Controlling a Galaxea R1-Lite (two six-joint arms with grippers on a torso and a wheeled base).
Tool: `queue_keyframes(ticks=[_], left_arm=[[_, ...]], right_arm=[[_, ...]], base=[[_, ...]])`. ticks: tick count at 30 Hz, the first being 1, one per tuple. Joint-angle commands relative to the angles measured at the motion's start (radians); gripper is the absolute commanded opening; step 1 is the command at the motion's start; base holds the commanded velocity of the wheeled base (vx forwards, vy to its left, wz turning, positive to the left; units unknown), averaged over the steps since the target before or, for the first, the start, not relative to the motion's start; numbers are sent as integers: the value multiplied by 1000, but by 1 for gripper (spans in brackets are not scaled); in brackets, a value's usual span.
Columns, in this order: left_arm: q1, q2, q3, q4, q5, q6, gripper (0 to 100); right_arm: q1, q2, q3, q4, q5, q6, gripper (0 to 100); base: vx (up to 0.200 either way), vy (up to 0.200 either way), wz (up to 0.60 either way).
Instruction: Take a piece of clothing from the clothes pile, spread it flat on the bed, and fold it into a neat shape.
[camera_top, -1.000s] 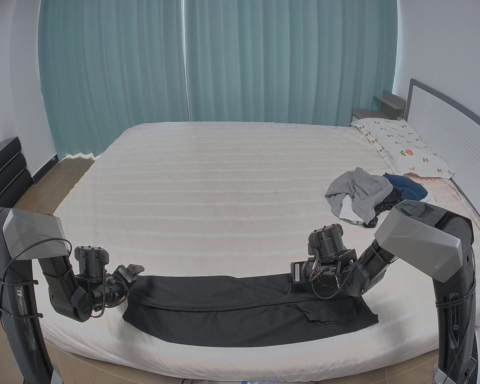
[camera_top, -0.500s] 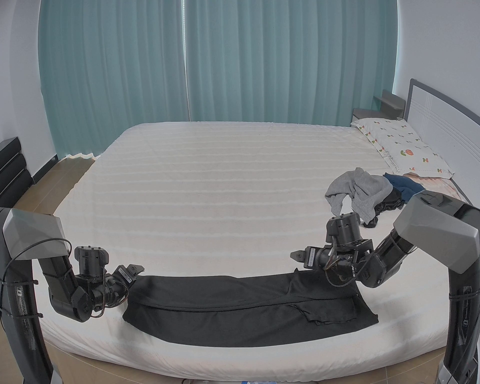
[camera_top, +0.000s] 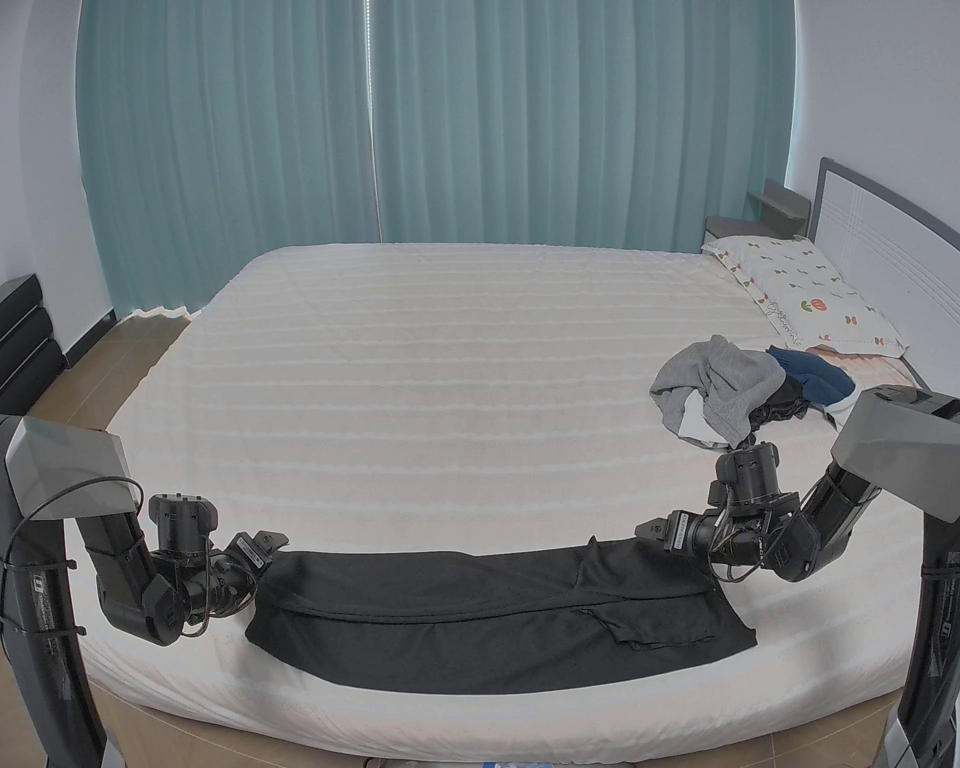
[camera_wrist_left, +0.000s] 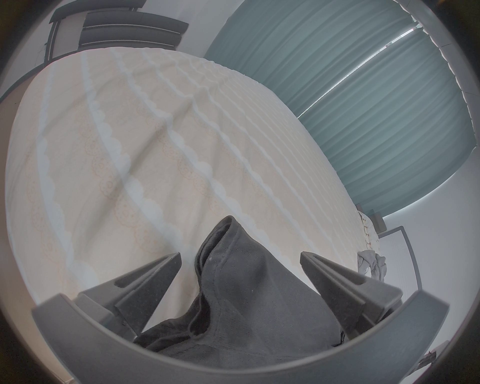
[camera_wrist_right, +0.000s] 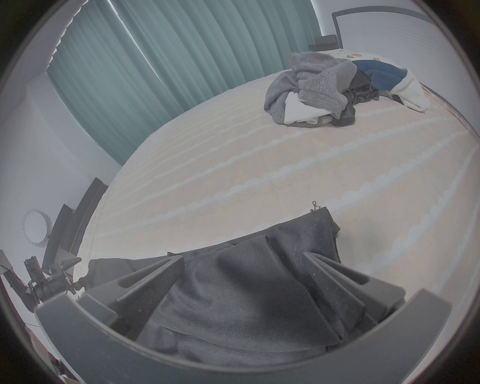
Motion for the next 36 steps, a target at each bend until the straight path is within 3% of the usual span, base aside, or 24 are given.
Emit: queue_keyframes(ticks=[1, 8, 9, 33, 34, 36], left_arm=[[0, 0, 1, -1, 0, -1, 100], [0, 0, 1, -1, 0, 1, 100], [0, 0, 1, -1, 0, 1, 100], [-1, 0, 1, 1, -1, 1, 100], [-1, 0, 1, 1, -1, 1, 100], [-1, -2, 1, 1, -1, 1, 100]], right_arm=[[-11, 24, 1, -3, 13, -1, 100], [-9, 82, -23, -38, 16, 0, 100], [-11, 82, -25, -46, 16, 0, 0], [-40, 68, -14, -112, 7, 40, 0], [-43, 65, -14, -112, 9, 42, 100], [-59, 33, 1, -110, 15, 60, 100]], base=[[0, 0, 0], [0, 0, 0], [0, 0, 0], [0, 0, 0], [0, 0, 0], [0, 0, 0]])
